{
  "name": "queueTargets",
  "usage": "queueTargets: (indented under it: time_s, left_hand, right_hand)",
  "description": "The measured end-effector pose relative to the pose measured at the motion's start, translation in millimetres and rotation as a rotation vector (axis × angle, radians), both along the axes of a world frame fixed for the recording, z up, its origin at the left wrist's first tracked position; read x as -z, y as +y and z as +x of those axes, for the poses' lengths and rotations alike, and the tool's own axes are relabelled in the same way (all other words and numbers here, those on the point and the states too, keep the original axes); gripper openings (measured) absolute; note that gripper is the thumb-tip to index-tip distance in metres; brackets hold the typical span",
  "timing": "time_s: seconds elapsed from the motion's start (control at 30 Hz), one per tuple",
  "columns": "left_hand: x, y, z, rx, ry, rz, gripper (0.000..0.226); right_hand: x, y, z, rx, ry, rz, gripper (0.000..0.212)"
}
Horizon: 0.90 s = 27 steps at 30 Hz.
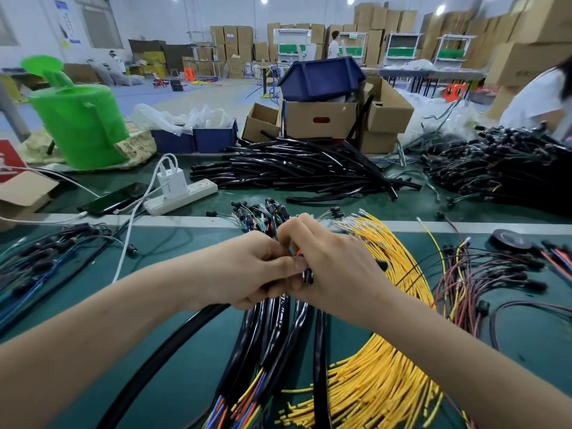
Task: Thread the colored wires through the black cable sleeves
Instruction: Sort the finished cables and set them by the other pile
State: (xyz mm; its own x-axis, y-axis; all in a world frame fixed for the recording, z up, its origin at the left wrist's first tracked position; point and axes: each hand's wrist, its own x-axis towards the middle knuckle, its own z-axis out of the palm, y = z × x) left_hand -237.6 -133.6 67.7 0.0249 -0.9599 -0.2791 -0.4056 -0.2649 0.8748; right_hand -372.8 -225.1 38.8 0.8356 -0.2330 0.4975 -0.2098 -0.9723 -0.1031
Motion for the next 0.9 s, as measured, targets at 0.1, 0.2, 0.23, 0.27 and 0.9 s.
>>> queueTargets:
  time_s: [0.1,0.2,0.23,0.27,0.9]
  left_hand:
    - [3.6,2.5,5.9,-0.037,-0.02,-0.028,0.031]
    - [5.3,9.3,17.0,-0.053,-0.029,-0.014,0.033]
    - [5.4,11.7,19.6,-0.045,-0.016,-0.004,0.034]
    - [5.5,13.8,21.2,-0.032,-0.005,0.003,0.036]
    - [8.1,20.0,27.4,0.081,0.164,-0.001,0.047]
  right_hand:
    - [-1.5,-10.3,-4.2,0.022,0.034,0.037,0.08]
    - [-8.8,-32.5,-15.8,0.07,0.056,0.439,0.095]
    - [-10.0,-40.1,-20.4,0.063,0.042,0.56,0.084]
    - [-10.1,-45.6,-23.8,0.054,0.031,0.635,0.065]
    - [-14.2,-44.8,-22.4,-0.082,-0.039,1.004,0.013]
